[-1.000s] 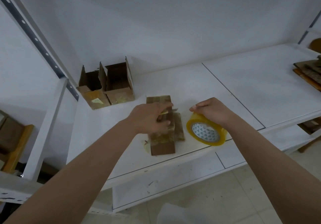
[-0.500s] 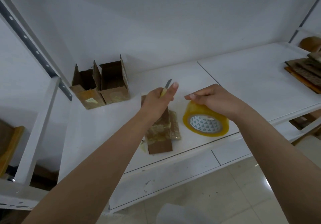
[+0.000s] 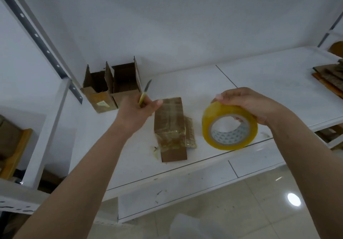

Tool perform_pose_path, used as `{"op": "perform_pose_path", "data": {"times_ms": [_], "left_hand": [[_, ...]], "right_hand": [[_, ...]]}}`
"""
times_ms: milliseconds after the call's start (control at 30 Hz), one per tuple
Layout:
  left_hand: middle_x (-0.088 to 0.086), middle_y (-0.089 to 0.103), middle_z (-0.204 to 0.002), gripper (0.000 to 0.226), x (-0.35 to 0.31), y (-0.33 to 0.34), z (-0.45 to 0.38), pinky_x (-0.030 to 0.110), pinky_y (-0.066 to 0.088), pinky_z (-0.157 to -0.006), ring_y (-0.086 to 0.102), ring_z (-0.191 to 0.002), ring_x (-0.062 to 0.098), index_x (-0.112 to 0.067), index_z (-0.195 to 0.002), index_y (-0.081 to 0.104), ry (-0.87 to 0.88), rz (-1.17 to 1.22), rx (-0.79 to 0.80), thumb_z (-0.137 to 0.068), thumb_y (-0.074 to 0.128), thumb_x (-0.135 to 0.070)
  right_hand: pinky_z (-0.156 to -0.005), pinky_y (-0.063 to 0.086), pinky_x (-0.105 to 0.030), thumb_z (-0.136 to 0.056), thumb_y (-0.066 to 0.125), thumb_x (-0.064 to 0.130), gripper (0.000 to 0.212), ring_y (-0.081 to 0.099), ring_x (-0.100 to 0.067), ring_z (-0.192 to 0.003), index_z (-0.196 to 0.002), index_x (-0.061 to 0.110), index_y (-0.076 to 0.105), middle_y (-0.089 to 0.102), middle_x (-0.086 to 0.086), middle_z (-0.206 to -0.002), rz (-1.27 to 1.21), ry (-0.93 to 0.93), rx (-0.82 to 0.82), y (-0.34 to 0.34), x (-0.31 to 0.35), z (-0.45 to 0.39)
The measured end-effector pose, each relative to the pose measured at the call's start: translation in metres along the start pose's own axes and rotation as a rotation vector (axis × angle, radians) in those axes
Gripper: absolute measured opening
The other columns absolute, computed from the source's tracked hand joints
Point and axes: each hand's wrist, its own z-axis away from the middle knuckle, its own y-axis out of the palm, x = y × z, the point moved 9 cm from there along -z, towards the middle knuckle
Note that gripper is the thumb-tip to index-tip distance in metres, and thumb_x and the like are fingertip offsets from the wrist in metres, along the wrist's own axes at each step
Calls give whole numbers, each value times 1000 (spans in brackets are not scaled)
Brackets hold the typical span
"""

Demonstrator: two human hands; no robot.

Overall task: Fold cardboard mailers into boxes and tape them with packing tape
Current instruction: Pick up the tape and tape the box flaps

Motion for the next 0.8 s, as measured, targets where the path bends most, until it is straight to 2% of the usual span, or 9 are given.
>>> {"op": "perform_pose_path", "data": {"times_ms": [67,100,167,200,267,333,567,700,800], "left_hand": [[-6,57,-54,40,30,-10,15,23,43,-54,51,-46,1,-15,-63,56,-72,-35,-35,-81,71,-47],[-6,56,-53,41,44,-12,24,22,41,-53,49,-44,3,-13,-63,55,-104,-20,-49,-81,72,-45],[-6,54,-49,42,66,-12,37,21,38,-49,43,-40,3,-8,-63,55,-153,58,-73,-81,74,-42],[-6,55,-49,42,73,-13,41,22,38,-49,42,-40,3,-7,-63,55,-171,72,-87,-81,74,-41],[-5,57,-50,43,82,-15,43,25,39,-51,43,-41,3,-6,-64,56,-190,76,-110,-81,74,-41],[-5,56,-51,45,86,-17,42,26,39,-52,43,-42,3,-4,-65,56,-193,86,-117,-81,74,-42],[-8,54,-50,44,105,-3,41,24,39,-52,44,-43,3,-9,-64,53,-232,85,-98,-81,72,-46],[-2,56,-57,44,126,27,49,28,42,-60,52,-58,14,-15,-61,49,-332,141,-41,-83,70,-47],[-5,51,-55,43,138,55,62,27,38,-58,46,-57,14,-15,-62,48,-424,264,-5,-87,64,-47]], "right_hand": [[-54,49,-22,-70,72,60,43,68,-12,-60,-85,20,76,73,3,-73,287,48,-3,10,-7,-7],[-52,49,-20,-74,71,59,40,68,-9,-59,-82,19,75,72,2,-73,372,59,-1,17,-9,-11],[-49,48,-19,-78,70,57,41,66,-8,-56,-78,16,73,71,-2,-73,466,57,-3,31,-9,-17],[-53,50,-22,-78,69,57,42,67,-10,-60,-78,15,72,70,-4,-76,504,54,-7,37,-10,-20],[-66,53,-32,-78,67,59,43,68,-16,-68,-76,17,71,70,-4,-78,557,48,-12,43,-11,-25],[-71,54,-36,-78,66,61,42,67,-15,-69,-73,19,70,69,-2,-76,582,43,-14,46,-11,-28],[-68,51,-33,-78,63,65,40,64,-11,-69,-74,25,68,67,6,-76,678,86,-24,48,-23,-37],[-68,44,-30,-81,58,67,39,61,-11,-77,-78,29,65,65,8,-84,831,160,-16,51,-44,-41],[-68,42,-29,-82,56,67,38,59,-9,-79,-79,30,64,63,10,-85,850,184,5,60,-56,-45]]}}
